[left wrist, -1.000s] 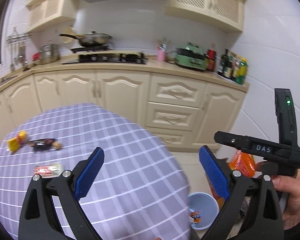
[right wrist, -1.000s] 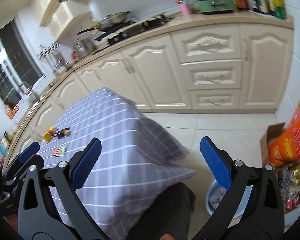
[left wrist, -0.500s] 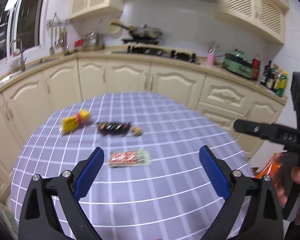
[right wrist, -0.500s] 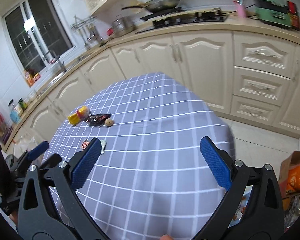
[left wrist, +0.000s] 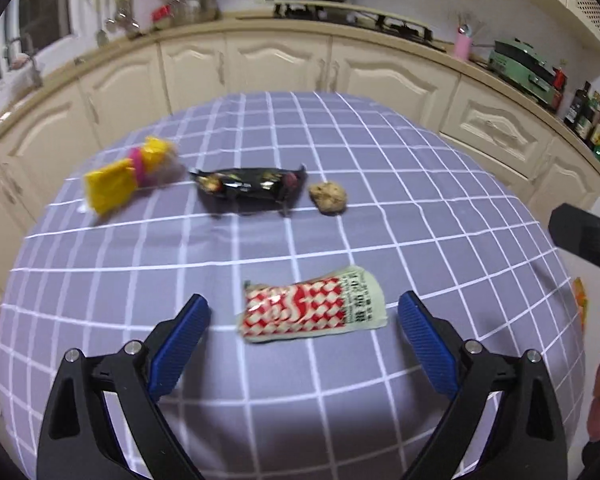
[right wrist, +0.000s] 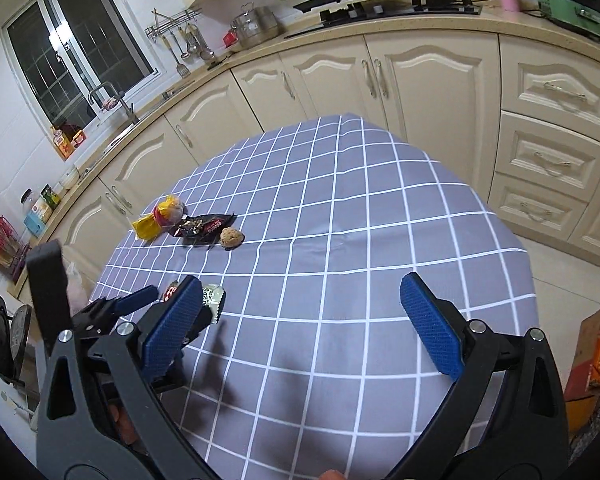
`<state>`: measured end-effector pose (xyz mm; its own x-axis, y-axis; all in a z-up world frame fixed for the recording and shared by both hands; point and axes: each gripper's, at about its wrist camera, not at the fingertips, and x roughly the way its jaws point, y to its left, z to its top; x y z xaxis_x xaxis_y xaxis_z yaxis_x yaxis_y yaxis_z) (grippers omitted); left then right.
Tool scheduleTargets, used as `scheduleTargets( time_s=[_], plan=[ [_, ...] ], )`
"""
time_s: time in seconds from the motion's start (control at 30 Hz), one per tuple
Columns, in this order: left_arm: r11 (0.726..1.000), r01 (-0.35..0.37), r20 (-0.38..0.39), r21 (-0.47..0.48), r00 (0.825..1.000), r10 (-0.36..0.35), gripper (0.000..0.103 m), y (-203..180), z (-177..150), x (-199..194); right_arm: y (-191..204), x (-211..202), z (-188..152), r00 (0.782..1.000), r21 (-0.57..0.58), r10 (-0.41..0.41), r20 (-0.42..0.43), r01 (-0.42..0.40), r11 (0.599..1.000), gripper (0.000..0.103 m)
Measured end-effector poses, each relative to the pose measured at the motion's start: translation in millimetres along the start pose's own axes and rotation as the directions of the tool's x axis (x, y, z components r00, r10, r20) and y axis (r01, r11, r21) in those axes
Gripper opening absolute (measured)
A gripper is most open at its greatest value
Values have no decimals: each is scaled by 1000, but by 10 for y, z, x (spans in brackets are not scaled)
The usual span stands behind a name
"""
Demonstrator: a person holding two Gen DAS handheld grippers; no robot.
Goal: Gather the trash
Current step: 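Grasp the red-white checked wrapper with left tool while right tool grasps cookie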
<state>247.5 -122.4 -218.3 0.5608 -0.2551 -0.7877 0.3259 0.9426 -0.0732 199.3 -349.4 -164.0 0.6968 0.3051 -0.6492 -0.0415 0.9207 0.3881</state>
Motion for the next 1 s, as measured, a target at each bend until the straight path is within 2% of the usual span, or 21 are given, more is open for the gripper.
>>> scheduleTargets(
  time_s=[0.03, 0.07, 0.1, 0.2, 0.23, 0.27, 0.43, 0.63, 0.7, 0.83, 0.97, 1.0],
  plan=[
    [1000, 4, -5, 22, 1000, -4, 84, -32, -6, 11, 1, 20, 3, 1000, -1, 1, -2, -1, 1000, 97],
    [998, -12, -1, 55, 1000, 12, 70, -76, -13, 18, 2, 34, 5, 1000, -2, 1, -4, -1, 1000, 97],
    [996, -22, 4, 88, 1000, 22, 63, -114, -26, 21, 3, 48, 7, 1000, -1, 3, -6, -3, 1000, 97],
    [991, 14, 9, 135, 1000, -16, 53, -144, -59, -3, -10, 65, 4, 1000, 2, 5, -8, -5, 1000, 97],
    [990, 28, 11, 140, 999, -30, 42, -139, -67, -16, -5, 80, -3, 1000, 1, 5, -11, -5, 1000, 97],
    [989, 34, 13, 143, 999, -36, 12, -135, -68, -28, -1, 92, -6, 1000, 1, 6, -14, -6, 1000, 97],
    [989, 103, 13, 106, 994, -105, 10, -40, -77, -75, 57, 161, -18, 1000, -10, 5, -28, -5, 1000, 97],
    [990, 122, 53, 68, 991, -125, 10, 84, -81, -169, 167, 237, 9, 999, -28, -3, -41, 2, 1000, 97],
    [993, 113, 70, 45, 991, -116, 10, 149, -87, -218, 234, 307, 35, 999, -47, -3, -52, 1, 999, 97],
    [999, 34, 126, -34, 992, -30, 11, 412, -128, -369, 485, 619, 82, 996, -133, -20, -84, 9, 991, 97],
    [994, 1, 160, -111, 987, 17, 11, 637, -128, -451, 681, 944, 111, 993, -174, -24, -116, 4, 985, 96],
    [991, -1, 169, -131, 985, 23, 11, 687, -129, -466, 727, 1003, 114, 993, -186, -29, -117, 7, 983, 91]
  ],
)
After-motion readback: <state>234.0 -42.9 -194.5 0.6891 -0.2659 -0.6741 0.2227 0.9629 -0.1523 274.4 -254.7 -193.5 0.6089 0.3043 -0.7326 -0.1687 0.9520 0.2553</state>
